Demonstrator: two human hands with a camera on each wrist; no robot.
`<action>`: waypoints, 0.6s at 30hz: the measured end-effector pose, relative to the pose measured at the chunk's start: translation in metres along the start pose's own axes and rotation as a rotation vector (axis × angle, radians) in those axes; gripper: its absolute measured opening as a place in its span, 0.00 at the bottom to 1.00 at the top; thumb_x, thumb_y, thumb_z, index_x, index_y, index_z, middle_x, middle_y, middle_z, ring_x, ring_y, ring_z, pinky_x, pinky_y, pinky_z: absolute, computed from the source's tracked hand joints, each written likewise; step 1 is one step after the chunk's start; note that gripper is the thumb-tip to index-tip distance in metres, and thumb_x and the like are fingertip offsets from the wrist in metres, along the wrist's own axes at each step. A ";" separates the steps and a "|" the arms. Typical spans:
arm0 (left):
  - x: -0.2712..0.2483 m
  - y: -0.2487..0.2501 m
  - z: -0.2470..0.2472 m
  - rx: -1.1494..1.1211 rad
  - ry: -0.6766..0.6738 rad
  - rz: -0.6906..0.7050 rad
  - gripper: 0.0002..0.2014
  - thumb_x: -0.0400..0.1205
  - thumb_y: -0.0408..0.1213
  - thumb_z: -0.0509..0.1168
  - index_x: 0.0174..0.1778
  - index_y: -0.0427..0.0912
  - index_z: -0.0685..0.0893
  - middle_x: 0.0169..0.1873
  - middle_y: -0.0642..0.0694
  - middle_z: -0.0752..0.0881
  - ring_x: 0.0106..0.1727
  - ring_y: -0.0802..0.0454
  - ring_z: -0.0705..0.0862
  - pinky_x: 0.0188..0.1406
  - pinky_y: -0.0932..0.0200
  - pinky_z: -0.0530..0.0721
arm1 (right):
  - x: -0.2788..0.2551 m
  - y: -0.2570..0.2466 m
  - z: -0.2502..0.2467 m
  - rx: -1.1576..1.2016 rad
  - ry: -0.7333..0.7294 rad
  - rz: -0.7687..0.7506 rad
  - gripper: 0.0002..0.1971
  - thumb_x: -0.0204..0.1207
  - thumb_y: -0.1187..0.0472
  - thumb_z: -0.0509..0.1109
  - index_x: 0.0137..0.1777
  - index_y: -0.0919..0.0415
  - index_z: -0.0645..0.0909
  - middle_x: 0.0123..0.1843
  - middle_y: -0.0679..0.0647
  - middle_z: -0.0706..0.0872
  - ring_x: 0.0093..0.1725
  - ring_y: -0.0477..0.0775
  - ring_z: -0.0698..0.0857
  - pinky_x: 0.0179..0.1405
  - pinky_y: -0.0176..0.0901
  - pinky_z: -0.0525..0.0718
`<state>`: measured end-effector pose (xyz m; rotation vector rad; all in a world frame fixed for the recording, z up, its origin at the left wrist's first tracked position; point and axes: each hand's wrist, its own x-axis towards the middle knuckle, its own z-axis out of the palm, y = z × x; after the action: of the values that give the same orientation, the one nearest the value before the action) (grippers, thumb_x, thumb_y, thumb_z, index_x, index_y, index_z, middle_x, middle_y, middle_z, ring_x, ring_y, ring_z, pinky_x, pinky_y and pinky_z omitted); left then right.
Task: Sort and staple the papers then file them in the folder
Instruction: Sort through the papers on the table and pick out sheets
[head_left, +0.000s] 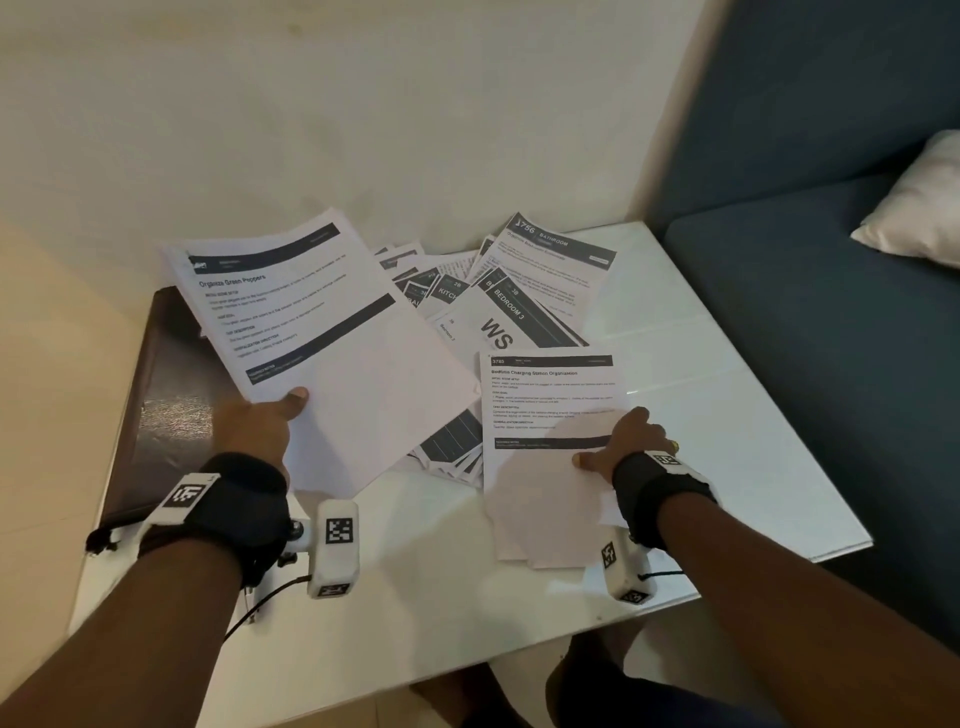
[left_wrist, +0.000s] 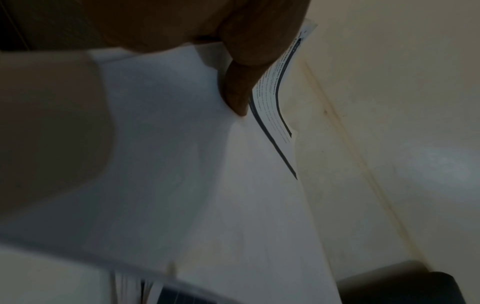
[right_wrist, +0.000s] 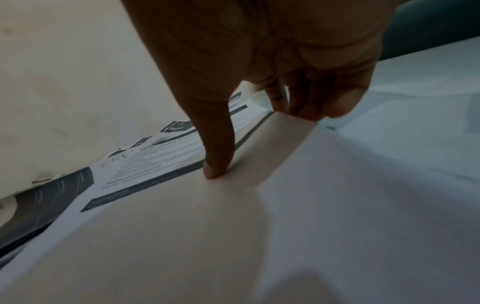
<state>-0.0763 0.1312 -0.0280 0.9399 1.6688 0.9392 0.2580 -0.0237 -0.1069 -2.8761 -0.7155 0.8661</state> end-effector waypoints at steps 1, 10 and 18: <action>-0.001 0.000 0.000 -0.002 -0.002 0.007 0.22 0.79 0.35 0.74 0.67 0.40 0.78 0.55 0.45 0.83 0.55 0.40 0.80 0.56 0.45 0.77 | 0.001 0.001 0.000 0.013 0.001 -0.004 0.45 0.58 0.40 0.84 0.66 0.59 0.63 0.63 0.60 0.78 0.66 0.66 0.78 0.63 0.58 0.76; -0.024 0.015 0.005 0.004 -0.103 0.131 0.07 0.81 0.33 0.71 0.48 0.50 0.81 0.46 0.51 0.85 0.51 0.43 0.82 0.56 0.43 0.79 | 0.000 0.013 -0.015 0.338 0.093 -0.132 0.04 0.77 0.63 0.68 0.49 0.58 0.77 0.53 0.59 0.86 0.45 0.60 0.80 0.46 0.46 0.77; -0.077 0.038 -0.004 -0.046 -0.273 0.261 0.10 0.82 0.29 0.69 0.49 0.51 0.83 0.50 0.52 0.87 0.54 0.46 0.85 0.60 0.41 0.79 | -0.045 0.021 -0.097 0.985 0.030 -0.383 0.12 0.73 0.68 0.76 0.56 0.59 0.85 0.55 0.57 0.90 0.55 0.65 0.87 0.58 0.65 0.86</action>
<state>-0.0563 0.0765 0.0358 1.2174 1.3106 0.9670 0.2860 -0.0550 -0.0063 -1.8095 -0.5713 0.7992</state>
